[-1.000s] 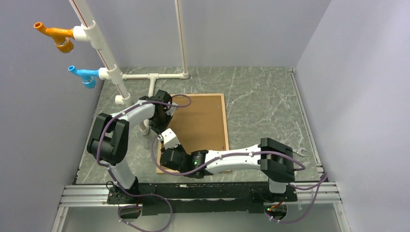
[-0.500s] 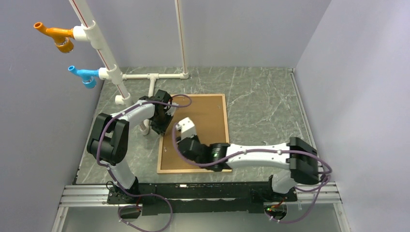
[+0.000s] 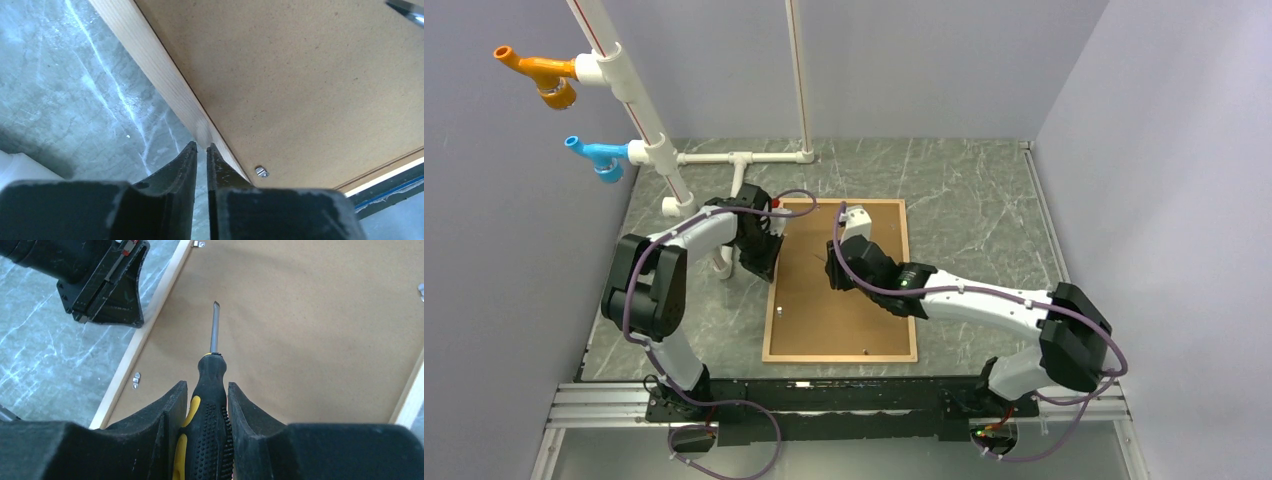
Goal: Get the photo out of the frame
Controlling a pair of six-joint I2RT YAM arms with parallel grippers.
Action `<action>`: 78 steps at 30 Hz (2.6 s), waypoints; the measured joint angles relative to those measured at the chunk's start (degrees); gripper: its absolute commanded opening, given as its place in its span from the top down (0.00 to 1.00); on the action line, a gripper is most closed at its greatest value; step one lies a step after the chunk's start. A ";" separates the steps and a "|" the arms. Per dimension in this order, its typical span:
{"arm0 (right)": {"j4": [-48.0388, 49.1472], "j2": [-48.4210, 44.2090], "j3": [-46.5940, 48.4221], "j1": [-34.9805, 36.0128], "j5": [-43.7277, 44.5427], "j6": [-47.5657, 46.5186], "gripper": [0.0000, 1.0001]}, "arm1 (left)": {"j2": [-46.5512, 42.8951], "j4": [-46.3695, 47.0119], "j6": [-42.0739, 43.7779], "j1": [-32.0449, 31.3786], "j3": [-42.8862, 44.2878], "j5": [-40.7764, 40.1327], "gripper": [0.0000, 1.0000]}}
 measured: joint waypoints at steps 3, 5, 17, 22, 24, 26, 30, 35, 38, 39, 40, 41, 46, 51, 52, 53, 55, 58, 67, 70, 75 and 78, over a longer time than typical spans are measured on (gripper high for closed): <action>1.20 3.41 2.34 -1.29 -1.66 -0.44 1.00 | 0.00 0.00 -0.68 1.03 0.00 1.20 0.71; 2.29 6.12 4.07 -1.81 -2.80 -0.74 1.00 | 0.00 0.00 -0.94 1.36 -0.02 1.92 0.61; 8.44 15.52 8.35 -2.60 -5.31 -1.07 1.00 | 3.48 0.87 -2.19 1.40 -0.22 3.43 0.65; 11.13 17.42 8.37 -3.06 -5.16 -1.01 1.00 | 4.15 0.35 -3.10 1.40 0.24 3.80 0.75; 12.04 18.32 8.41 -3.08 -5.03 -0.98 1.00 | 4.17 0.28 -3.67 1.44 0.31 3.82 0.79; 12.90 19.23 8.41 -3.08 -4.98 -0.94 1.00 | 4.17 0.28 -3.87 1.75 0.33 4.07 0.84; 14.51 20.72 8.61 -3.06 -4.66 -0.92 1.00 | 4.52 0.28 -4.07 2.67 0.33 5.68 0.90; 16.24 23.17 10.27 -3.08 -4.46 -0.92 1.00 | 4.79 0.24 -4.13 3.19 0.33 7.02 0.95; 16.63 24.46 11.28 -3.06 -3.67 -0.94 1.00 | 4.85 0.22 -4.11 3.26 0.33 7.30 0.97; 16.68 24.87 11.78 -3.08 -3.23 -0.96 1.00 | 4.87 0.22 -4.13 3.30 0.33 7.34 0.97; 16.68 25.29 12.20 -3.08 -2.78 -0.96 1.00 | 4.87 0.20 -4.13 3.34 0.33 7.45 0.97; 16.65 25.77 12.68 -3.08 -2.23 -0.98 1.00 | 4.87 0.20 -4.13 3.37 0.33 7.52 0.97; 16.65 27.85 14.97 -2.99 -0.17 -0.94 1.00 | 4.90 0.24 -4.17 3.63 0.33 7.72 0.98; 16.26 29.64 17.29 -2.99 1.46 -1.14 1.00 | 4.90 0.59 -4.17 4.00 0.33 7.69 0.99; 15.98 29.94 17.84 -2.93 2.08 -1.07 1.00 | 4.90 0.74 -4.17 4.04 0.33 7.65 0.99; 15.67 30.21 18.34 -2.84 2.69 -0.90 1.00 | 4.90 0.83 -4.17 4.09 0.33 7.63 1.00; 15.17 30.58 19.06 -2.58 4.24 -0.44 1.00 | 4.90 0.85 -4.17 4.13 0.33 7.65 0.99; 14.73 31.28 20.00 -2.45 5.86 -0.09 1.00 | 4.90 0.85 -4.20 4.13 0.33 7.63 0.99; 12.37 31.30 20.24 -4.09 11.61 -1.40 1.00 | 4.90 0.85 -4.17 4.11 0.33 7.54 0.99; 12.79 27.58 16.65 -4.68 11.23 -2.45 1.00 | 4.90 0.83 -4.13 4.09 0.33 7.52 1.00; 13.11 16.46 10.34 -6.86 9.11 -2.43 1.00 | 4.90 0.83 -4.13 4.09 0.35 7.52 0.99; 14.23 11.74 8.07 -9.77 6.75 -2.16 1.00 | 4.90 0.81 -4.13 4.09 0.37 7.52 1.00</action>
